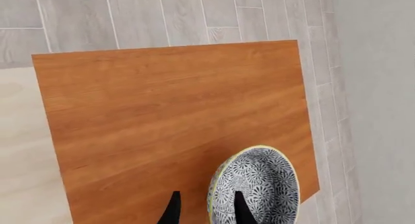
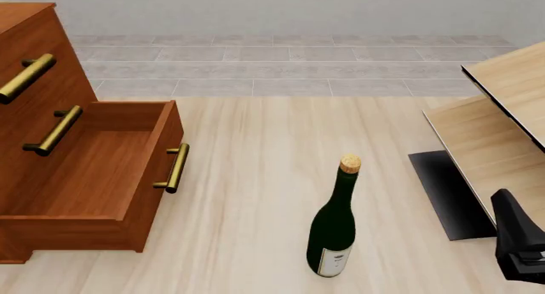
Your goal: Put the bowl on top of the cabinet.
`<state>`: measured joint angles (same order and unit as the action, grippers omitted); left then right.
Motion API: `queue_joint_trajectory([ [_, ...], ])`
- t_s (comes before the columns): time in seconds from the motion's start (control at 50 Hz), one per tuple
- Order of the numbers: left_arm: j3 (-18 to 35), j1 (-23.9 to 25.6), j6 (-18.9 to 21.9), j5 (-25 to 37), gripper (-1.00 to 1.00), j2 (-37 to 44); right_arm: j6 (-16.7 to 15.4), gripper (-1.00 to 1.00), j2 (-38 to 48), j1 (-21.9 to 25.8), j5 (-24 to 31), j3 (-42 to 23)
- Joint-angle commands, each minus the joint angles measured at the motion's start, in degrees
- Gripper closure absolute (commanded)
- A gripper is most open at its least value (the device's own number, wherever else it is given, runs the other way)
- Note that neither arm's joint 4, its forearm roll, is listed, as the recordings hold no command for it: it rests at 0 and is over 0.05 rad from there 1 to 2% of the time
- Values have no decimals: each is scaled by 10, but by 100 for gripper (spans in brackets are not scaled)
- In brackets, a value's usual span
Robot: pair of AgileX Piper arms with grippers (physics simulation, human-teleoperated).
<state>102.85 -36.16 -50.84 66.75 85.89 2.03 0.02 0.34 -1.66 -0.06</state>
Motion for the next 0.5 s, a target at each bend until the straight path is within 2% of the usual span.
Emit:
queue_joint_trajectory([
  [0.02,6,-12,6,2,-100,-5,0,-100,0,1,0,0],
  [0.24,19,-15,3,10,-100,-7,0,-100,0,1,0,0],
  [0.4,66,-8,-6,28,-100,-16,0,-100,0,1,0,0],
  [0.5,76,-5,-16,31,-100,-35,0,-100,0,2,-1,0],
])
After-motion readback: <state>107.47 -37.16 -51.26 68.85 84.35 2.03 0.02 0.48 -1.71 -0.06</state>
